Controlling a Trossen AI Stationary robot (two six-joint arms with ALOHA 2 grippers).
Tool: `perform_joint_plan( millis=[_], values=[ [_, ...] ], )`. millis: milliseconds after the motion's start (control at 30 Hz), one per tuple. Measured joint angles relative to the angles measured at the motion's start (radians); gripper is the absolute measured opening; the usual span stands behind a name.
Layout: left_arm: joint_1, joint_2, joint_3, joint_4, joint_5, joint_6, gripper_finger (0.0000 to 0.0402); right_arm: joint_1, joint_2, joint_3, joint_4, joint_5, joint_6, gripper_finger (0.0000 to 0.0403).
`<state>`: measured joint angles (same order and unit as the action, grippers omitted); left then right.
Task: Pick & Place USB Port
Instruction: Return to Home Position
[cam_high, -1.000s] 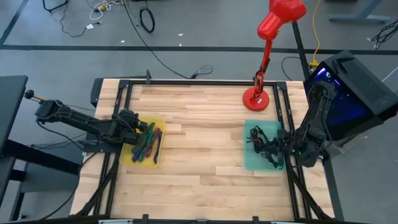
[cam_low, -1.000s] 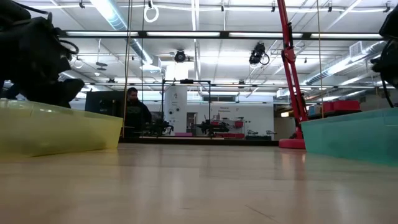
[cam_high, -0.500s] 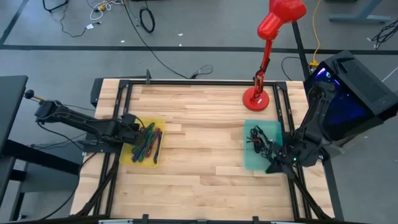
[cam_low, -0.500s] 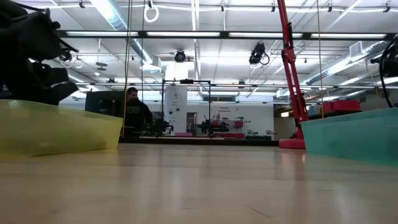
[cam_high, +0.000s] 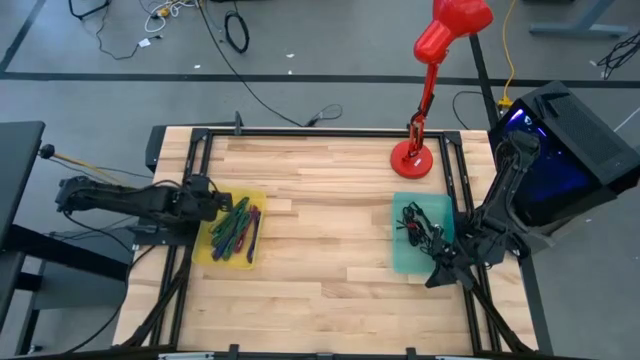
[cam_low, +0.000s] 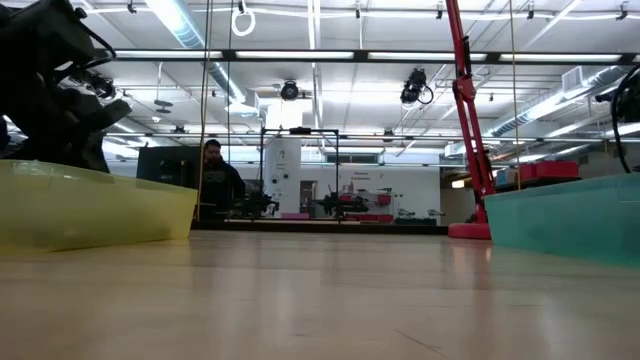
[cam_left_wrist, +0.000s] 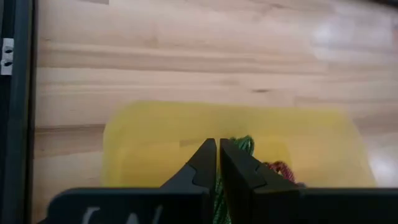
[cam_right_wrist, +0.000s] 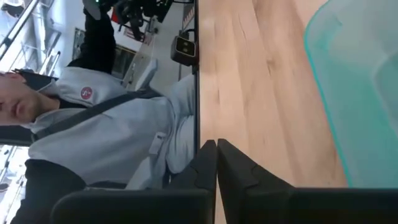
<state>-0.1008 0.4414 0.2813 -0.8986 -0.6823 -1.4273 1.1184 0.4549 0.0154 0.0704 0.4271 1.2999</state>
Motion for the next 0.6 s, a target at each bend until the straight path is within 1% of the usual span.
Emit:
perform_joint_plan(
  millis=[133, 267, 367, 500, 533, 600],
  values=[
    [0.052, -0.083, 0.000, 0.002, 0.001, 0.000, 0.0026, -0.016, -0.021, 0.000, -0.007, -0.010, 0.000, 0.0016],
    [0.105, -0.185, -0.001, 0.007, 0.007, 0.000, 0.0026, -0.097, -0.093, 0.000, -0.010, -0.089, 0.000, 0.0016],
    [0.128, -0.284, -0.001, 0.009, 0.006, 0.000, 0.0026, -0.187, -0.177, 0.000, -0.015, -0.143, 0.000, 0.0016],
    [0.155, -0.421, -0.001, 0.010, 0.007, 0.000, 0.0026, -0.329, -0.292, 0.000, -0.012, -0.183, -0.001, 0.0016],
    [0.164, -0.442, -0.001, 0.011, 0.007, -0.001, 0.0026, -0.370, -0.318, 0.000, -0.013, -0.182, -0.001, 0.0016],
    [0.182, -0.440, 0.002, 0.019, 0.005, -0.001, 0.0026, -0.459, -0.371, 0.000, -0.010, -0.185, -0.001, 0.0016]
  ],
)
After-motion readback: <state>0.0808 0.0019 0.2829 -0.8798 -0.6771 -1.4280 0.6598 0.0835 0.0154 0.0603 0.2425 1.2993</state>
